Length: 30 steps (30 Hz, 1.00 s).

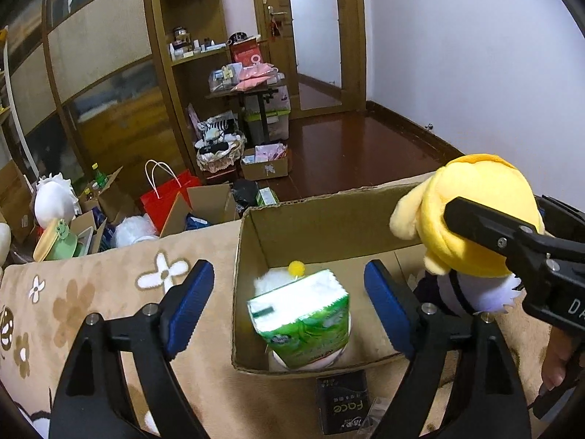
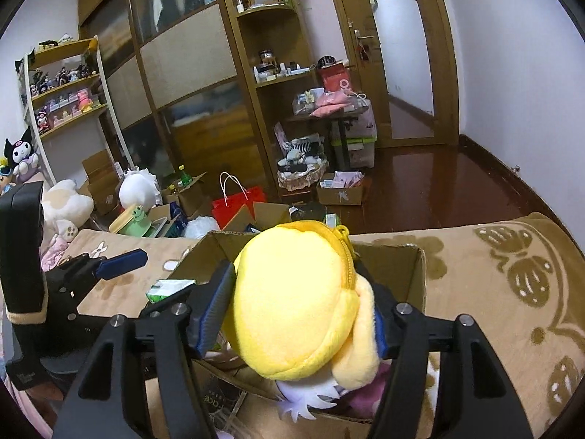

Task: Organize soft objects
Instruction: 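Open both tools to drop the tissue pack and yellow plush into the box, then lower the left tool to the black Face tissue pack while the right tool approaches the clear bag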

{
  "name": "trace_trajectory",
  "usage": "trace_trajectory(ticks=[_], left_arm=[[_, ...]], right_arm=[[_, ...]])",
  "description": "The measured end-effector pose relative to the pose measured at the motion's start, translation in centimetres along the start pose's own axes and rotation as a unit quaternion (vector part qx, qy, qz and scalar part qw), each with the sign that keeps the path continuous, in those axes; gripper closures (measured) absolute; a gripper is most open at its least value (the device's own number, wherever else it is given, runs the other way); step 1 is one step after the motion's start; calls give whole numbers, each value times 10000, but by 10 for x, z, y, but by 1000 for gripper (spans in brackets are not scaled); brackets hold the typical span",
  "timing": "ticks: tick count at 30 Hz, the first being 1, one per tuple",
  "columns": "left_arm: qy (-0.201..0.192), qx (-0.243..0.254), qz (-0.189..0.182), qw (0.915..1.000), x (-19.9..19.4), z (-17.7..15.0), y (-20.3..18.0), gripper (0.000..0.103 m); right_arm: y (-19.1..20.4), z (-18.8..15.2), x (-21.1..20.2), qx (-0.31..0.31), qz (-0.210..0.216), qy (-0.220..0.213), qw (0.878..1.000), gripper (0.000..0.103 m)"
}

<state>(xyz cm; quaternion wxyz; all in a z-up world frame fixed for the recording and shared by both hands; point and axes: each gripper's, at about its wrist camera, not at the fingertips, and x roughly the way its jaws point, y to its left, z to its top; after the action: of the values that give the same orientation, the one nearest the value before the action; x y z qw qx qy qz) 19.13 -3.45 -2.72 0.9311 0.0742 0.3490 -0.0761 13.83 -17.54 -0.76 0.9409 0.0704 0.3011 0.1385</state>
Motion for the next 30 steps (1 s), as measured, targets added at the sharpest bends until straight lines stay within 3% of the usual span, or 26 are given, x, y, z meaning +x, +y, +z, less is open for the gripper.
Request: trace_trajectory(ticks=[6, 8, 24, 30], left_arm=[[33, 51, 73, 10000, -6, -5, 0, 13], [29, 84, 98, 9999, -9, -6, 0, 12], [39, -8, 263, 9996, -50, -21, 15, 5], [92, -27, 365, 9993, -66, -29, 20, 5]], right_arm=[[1, 0, -7, -22, -89, -14, 10000, 25], [2, 0, -10, -10, -117, -37, 9999, 17], [10, -2, -51, -44, -286, -58, 9996, 1], [18, -10, -69, -89, -370, -56, 9993, 0]])
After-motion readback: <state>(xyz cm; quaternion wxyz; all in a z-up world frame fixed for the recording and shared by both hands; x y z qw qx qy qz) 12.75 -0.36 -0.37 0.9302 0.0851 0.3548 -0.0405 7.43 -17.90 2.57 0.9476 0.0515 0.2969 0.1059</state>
